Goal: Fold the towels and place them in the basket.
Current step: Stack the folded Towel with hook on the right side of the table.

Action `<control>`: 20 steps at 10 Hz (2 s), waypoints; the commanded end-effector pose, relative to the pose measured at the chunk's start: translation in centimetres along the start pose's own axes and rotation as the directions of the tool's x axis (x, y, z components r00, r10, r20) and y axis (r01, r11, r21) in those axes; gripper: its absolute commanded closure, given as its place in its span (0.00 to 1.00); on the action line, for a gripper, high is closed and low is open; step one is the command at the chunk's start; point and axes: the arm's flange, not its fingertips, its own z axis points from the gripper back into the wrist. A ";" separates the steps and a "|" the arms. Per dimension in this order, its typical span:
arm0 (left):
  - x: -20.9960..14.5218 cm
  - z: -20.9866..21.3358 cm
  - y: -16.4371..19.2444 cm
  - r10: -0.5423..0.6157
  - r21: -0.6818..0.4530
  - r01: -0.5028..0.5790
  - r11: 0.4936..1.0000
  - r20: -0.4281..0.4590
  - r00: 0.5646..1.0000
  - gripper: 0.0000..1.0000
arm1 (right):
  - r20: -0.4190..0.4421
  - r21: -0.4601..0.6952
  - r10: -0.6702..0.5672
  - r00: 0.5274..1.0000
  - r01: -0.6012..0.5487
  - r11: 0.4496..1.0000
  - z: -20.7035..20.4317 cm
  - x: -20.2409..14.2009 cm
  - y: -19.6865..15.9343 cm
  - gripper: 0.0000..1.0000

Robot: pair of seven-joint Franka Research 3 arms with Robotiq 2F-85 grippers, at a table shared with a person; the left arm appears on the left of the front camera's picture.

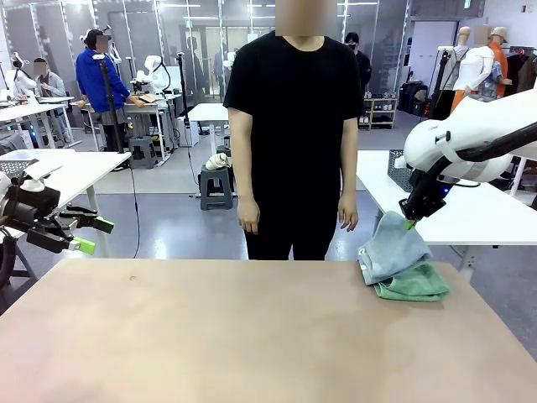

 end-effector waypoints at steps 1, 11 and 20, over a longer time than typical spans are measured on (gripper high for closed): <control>0.1 0.0 -0.1 -0.003 0.004 0.003 1.000 -0.003 1.000 0.00 | -0.040 -0.005 0.022 0.999 -0.022 1.000 -1.3 1.4 -1.6 0.97; 0.1 0.0 -0.1 -0.003 0.004 0.003 1.000 -0.003 1.000 0.00 | -0.176 -0.049 0.020 0.984 -0.029 0.998 -4.0 0.9 -6.4 0.81; 0.1 0.0 -0.1 -0.003 0.004 0.003 1.000 -0.003 1.000 0.00 | -0.139 0.000 0.064 0.988 -0.065 0.998 12.3 -3.4 -4.4 0.33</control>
